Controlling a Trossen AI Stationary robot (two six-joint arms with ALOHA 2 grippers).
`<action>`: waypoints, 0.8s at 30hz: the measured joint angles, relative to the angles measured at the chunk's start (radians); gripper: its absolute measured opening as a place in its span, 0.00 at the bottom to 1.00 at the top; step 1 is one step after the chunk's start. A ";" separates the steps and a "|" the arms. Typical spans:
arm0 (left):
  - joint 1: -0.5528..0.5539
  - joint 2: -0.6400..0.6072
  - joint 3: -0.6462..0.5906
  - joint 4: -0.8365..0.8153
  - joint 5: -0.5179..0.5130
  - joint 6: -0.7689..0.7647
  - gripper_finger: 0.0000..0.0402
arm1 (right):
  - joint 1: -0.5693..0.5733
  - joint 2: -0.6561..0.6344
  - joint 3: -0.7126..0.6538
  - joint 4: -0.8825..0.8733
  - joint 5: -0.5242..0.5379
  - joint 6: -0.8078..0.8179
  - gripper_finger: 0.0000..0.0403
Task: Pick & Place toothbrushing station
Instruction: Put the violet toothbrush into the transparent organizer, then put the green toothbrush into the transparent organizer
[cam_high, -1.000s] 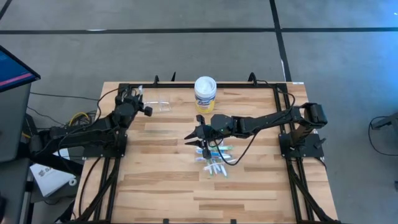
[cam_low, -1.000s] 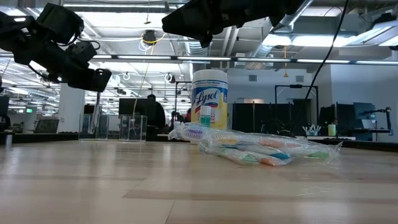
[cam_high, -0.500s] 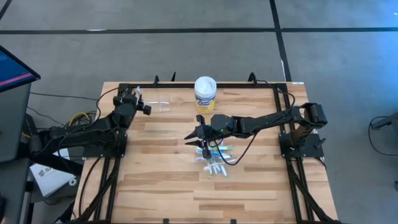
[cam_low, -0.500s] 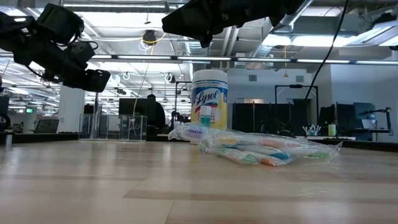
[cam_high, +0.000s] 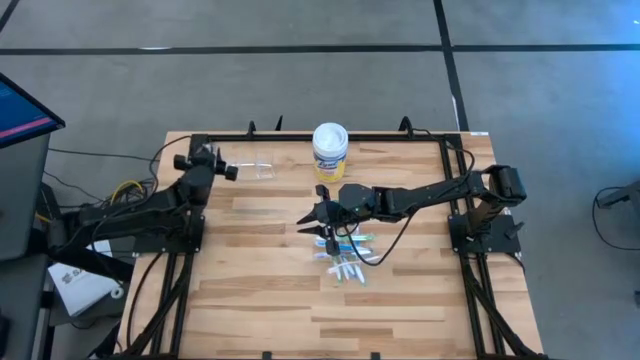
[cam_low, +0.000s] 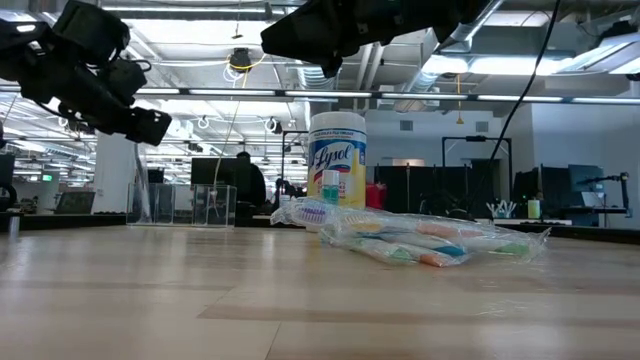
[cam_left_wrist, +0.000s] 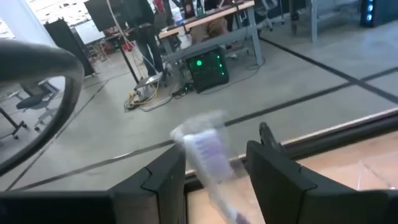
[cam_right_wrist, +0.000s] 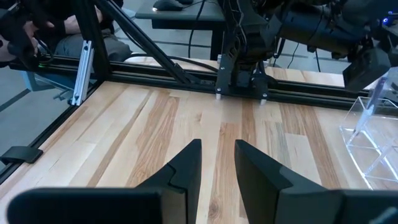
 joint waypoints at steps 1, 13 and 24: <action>0.000 -0.006 0.000 0.003 0.000 0.000 0.41 | 0.000 0.000 0.000 0.000 0.000 0.000 0.22; 0.000 -0.116 0.000 0.082 0.000 0.113 0.42 | 0.000 0.000 0.000 0.000 0.000 0.000 0.22; -0.006 -0.159 0.001 0.236 0.037 0.179 0.42 | 0.000 0.000 0.000 0.000 0.000 -0.001 0.22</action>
